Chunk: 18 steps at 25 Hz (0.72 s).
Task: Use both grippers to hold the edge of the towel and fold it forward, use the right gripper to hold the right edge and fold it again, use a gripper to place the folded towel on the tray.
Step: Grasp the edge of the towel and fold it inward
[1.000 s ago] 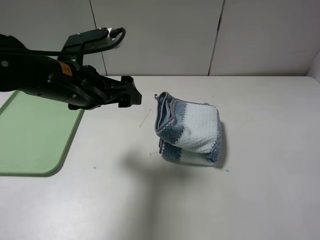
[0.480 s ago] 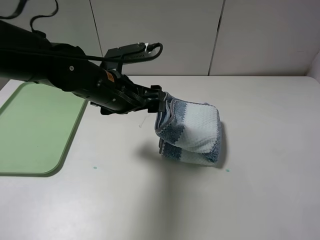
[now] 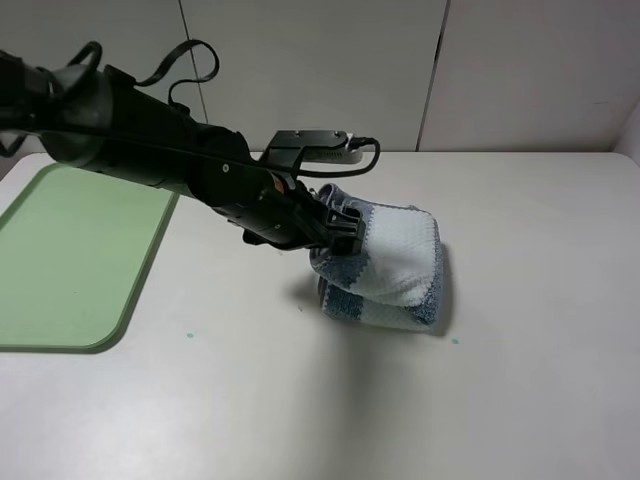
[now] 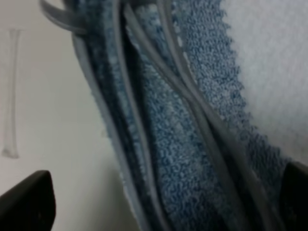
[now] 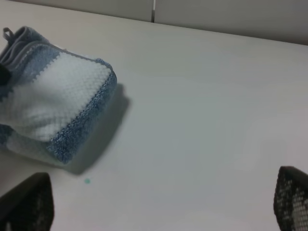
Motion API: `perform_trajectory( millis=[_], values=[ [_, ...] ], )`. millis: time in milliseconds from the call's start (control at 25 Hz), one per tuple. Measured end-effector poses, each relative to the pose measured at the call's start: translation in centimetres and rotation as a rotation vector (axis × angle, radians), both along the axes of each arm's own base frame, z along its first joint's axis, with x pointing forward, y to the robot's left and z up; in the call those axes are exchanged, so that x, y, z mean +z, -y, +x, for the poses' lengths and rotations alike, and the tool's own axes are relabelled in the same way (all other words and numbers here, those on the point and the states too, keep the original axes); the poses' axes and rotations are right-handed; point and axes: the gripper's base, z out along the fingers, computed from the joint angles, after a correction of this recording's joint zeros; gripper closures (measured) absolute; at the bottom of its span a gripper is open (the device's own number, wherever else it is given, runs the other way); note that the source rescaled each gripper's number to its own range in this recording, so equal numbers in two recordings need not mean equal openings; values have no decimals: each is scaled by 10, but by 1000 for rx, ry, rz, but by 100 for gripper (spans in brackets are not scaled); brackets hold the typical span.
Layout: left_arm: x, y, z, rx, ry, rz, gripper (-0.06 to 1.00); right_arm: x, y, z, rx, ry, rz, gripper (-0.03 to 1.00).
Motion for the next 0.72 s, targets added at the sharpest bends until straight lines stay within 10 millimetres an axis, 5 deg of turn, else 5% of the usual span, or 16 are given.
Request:
perform_trajectory(
  millis=[720],
  values=[
    [-44,16,-3,-81,35,45,-3,0,-1,0,10,0,16,-3]
  ],
)
